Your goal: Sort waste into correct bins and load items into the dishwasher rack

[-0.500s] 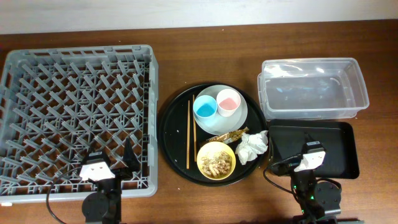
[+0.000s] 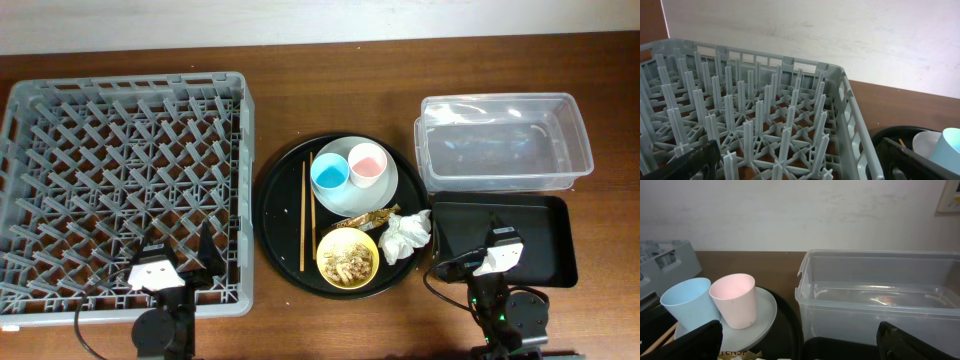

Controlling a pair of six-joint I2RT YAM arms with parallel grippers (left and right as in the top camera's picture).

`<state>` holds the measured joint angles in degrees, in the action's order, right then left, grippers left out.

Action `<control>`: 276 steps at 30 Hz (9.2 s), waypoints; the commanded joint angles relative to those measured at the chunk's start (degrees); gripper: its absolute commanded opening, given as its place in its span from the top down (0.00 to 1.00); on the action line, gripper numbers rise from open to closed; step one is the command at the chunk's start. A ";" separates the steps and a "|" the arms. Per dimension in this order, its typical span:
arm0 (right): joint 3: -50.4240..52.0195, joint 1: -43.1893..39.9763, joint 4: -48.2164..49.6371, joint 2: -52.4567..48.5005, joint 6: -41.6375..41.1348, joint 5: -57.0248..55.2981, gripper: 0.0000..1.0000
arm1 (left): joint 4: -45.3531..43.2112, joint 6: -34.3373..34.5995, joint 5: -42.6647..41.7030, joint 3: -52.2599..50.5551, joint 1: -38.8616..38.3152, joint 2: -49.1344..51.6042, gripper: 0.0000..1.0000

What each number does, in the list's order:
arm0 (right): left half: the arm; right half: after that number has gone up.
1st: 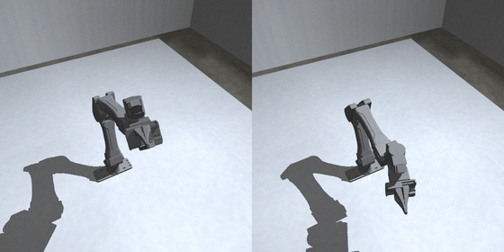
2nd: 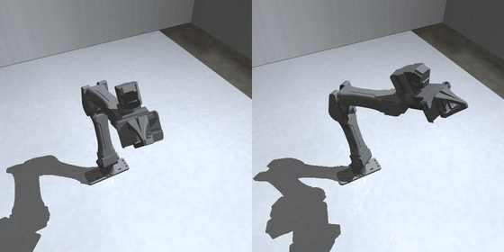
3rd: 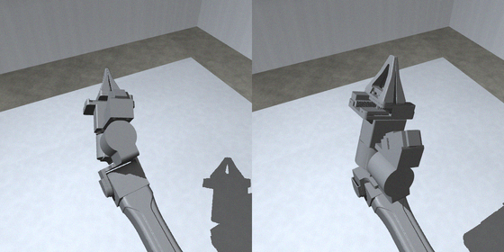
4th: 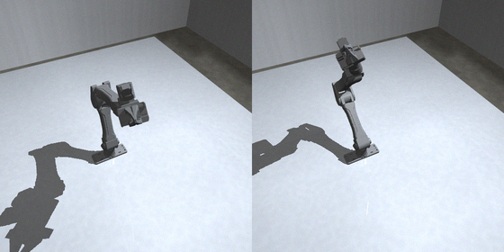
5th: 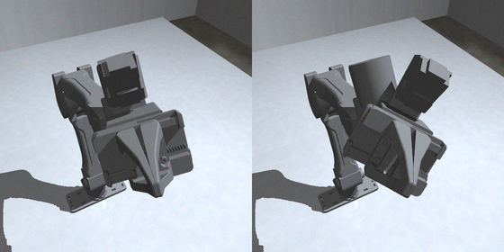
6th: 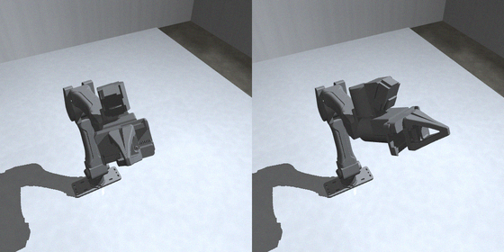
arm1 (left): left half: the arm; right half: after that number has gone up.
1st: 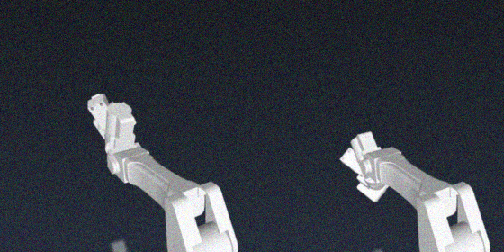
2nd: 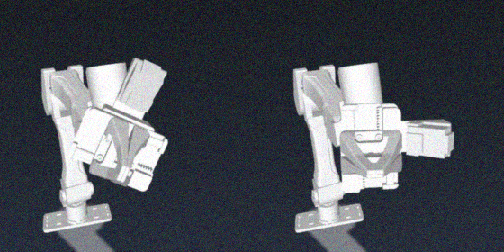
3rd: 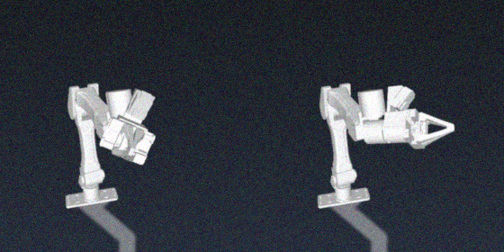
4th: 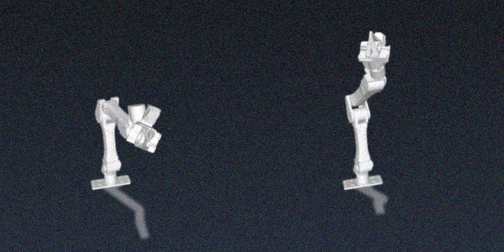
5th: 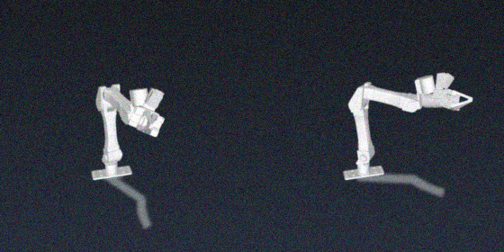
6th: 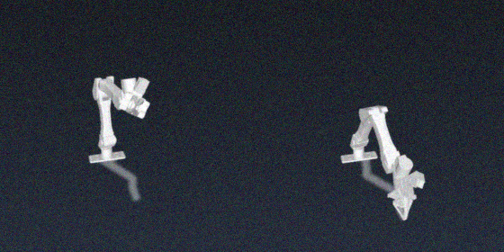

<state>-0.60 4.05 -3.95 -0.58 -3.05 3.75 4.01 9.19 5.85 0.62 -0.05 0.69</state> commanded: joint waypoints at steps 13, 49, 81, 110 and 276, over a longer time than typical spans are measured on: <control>0.28 -0.37 -0.33 0.37 -0.42 -0.52 0.01 | 0.17 -0.92 0.17 -0.09 -0.15 -0.39 0.01; 0.28 -0.37 -0.31 0.37 -0.44 -0.52 0.01 | 74.14 6.64 -35.10 90.49 -5.97 80.43 0.32; 0.28 -0.37 -0.33 0.37 -0.44 -0.52 0.01 | 50.23 18.88 -6.32 74.25 -32.94 101.02 0.99; 0.28 -0.37 -0.31 0.26 -0.44 -0.52 0.01 | 43.67 19.74 -3.06 71.84 -34.67 113.74 0.96; 0.28 -0.37 -0.33 0.26 -0.44 -0.52 0.01 | 47.45 3.96 10.05 63.14 -14.14 72.46 1.00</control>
<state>-0.60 4.03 -3.95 -0.62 -3.01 3.53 51.55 14.52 12.91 64.95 -14.09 73.38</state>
